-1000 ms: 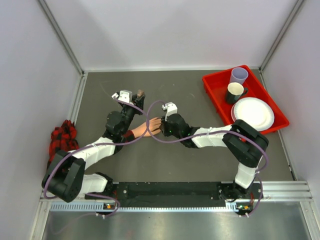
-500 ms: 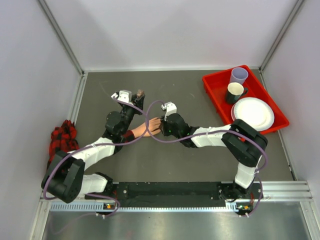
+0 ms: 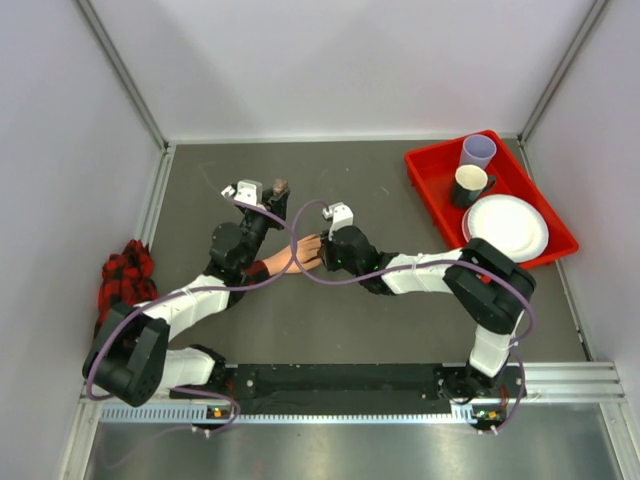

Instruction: Paint the nails

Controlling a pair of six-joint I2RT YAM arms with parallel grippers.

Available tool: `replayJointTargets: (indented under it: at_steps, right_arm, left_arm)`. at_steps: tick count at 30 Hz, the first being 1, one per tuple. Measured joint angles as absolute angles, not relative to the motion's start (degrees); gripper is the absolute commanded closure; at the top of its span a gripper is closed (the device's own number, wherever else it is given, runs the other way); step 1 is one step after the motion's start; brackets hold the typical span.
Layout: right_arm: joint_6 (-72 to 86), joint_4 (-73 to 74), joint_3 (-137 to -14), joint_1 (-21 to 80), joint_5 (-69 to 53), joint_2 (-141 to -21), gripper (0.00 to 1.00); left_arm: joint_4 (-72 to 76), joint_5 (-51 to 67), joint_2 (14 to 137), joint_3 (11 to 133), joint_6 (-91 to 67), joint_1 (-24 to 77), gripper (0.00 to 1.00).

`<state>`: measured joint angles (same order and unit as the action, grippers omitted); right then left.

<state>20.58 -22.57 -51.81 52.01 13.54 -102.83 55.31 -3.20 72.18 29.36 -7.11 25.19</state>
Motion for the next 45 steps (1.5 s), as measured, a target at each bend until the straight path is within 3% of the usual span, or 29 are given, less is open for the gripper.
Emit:
replayJointTargets:
  at_steps: [45]
  right_arm:
    - [21.7, -21.4, -52.5, 52.0, 15.7, -103.7, 1.0]
  left_arm:
    - [55.3, -2.3, 72.1, 29.3, -7.5, 24.9, 1.0]
